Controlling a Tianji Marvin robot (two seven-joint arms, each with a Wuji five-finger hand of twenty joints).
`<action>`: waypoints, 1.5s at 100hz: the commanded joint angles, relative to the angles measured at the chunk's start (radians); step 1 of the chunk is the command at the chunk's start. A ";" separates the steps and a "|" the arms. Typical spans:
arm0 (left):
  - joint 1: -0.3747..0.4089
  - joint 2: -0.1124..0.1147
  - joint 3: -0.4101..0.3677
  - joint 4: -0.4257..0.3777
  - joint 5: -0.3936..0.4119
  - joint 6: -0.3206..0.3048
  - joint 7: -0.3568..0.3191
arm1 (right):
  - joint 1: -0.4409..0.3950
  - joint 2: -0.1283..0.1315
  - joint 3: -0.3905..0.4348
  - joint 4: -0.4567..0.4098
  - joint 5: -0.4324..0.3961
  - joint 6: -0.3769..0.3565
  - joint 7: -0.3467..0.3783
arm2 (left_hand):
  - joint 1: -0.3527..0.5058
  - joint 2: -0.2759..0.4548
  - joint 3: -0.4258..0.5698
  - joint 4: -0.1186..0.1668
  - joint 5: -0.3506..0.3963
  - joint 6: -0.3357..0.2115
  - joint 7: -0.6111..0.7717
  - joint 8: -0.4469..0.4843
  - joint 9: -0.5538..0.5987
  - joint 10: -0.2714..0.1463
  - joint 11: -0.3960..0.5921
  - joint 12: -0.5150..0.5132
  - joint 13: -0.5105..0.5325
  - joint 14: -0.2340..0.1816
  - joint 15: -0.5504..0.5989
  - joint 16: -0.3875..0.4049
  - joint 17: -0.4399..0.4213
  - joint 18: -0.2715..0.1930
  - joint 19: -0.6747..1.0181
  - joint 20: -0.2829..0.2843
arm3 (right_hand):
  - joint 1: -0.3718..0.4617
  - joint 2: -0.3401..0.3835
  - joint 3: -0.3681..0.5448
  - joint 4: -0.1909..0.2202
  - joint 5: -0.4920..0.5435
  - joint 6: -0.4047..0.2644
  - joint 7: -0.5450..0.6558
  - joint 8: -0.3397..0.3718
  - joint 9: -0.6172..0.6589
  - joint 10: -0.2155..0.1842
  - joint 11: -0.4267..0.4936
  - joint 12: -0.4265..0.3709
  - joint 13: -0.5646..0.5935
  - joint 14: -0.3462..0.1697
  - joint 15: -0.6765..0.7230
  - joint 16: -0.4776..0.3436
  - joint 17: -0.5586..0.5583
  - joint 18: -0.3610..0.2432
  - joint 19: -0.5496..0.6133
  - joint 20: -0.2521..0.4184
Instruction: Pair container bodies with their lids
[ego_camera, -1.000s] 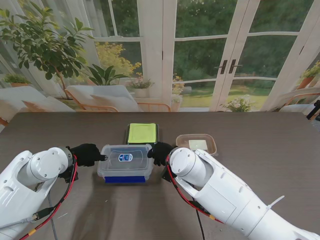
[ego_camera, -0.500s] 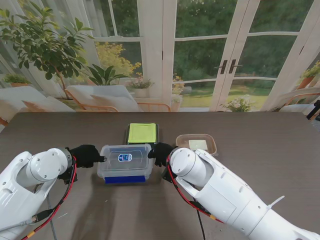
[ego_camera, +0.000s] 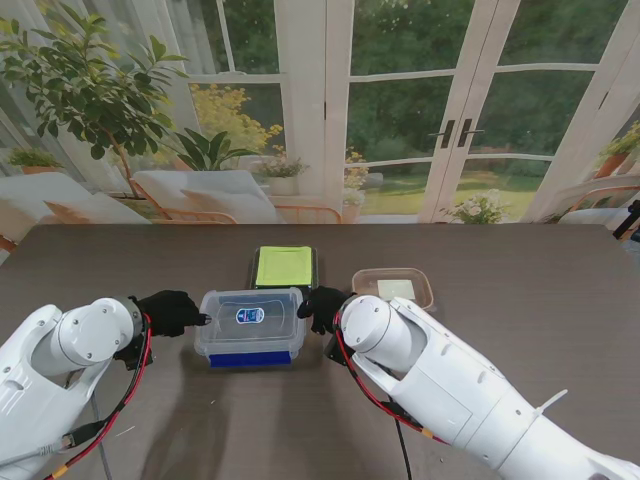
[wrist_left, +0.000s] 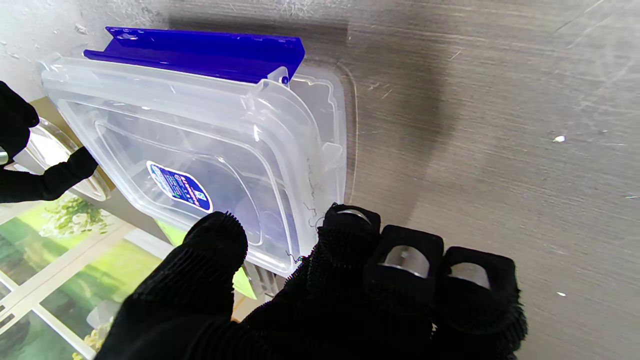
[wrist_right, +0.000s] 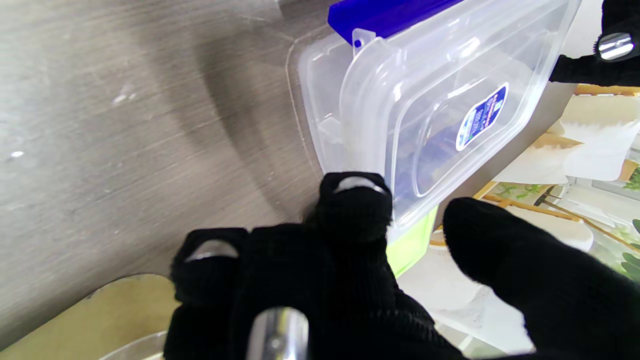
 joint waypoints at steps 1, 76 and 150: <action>0.007 -0.003 0.002 -0.006 -0.002 0.001 -0.024 | -0.002 -0.005 -0.008 0.005 -0.003 0.005 0.021 | -0.037 0.046 -0.035 0.036 0.009 -0.139 0.011 0.008 -0.001 0.028 0.001 -0.003 0.008 0.027 -0.002 0.000 -0.017 -0.027 0.010 0.027 | -0.034 0.012 -0.003 -0.002 -0.025 -0.091 0.005 -0.005 0.047 0.054 -0.004 -0.008 0.015 -0.063 0.086 -0.010 0.513 0.019 0.219 -0.021; 0.022 -0.001 -0.015 -0.013 0.012 -0.012 -0.032 | 0.014 -0.014 -0.023 0.008 -0.071 0.082 -0.016 | -0.036 0.048 -0.038 0.036 0.008 -0.137 0.011 0.008 -0.005 0.031 -0.006 -0.009 0.001 0.033 -0.014 0.003 -0.028 -0.025 0.001 0.027 | -0.045 0.012 -0.020 -0.003 -0.049 -0.074 0.025 0.001 0.047 0.060 -0.009 -0.015 0.015 -0.063 0.086 -0.010 0.513 0.024 0.213 -0.023; 0.043 -0.001 -0.030 -0.027 0.016 -0.021 -0.033 | -0.071 -0.025 0.010 -0.043 -0.036 -0.094 -0.093 | -0.031 0.052 -0.046 0.036 0.011 -0.134 0.012 0.009 -0.005 0.034 -0.011 -0.013 -0.002 0.035 -0.019 0.005 -0.034 -0.025 -0.006 0.030 | -0.035 -0.040 -0.017 -0.021 0.178 -0.255 -0.200 -0.087 0.056 0.064 -0.018 -0.006 0.015 -0.061 0.082 -0.012 0.512 0.031 0.208 -0.025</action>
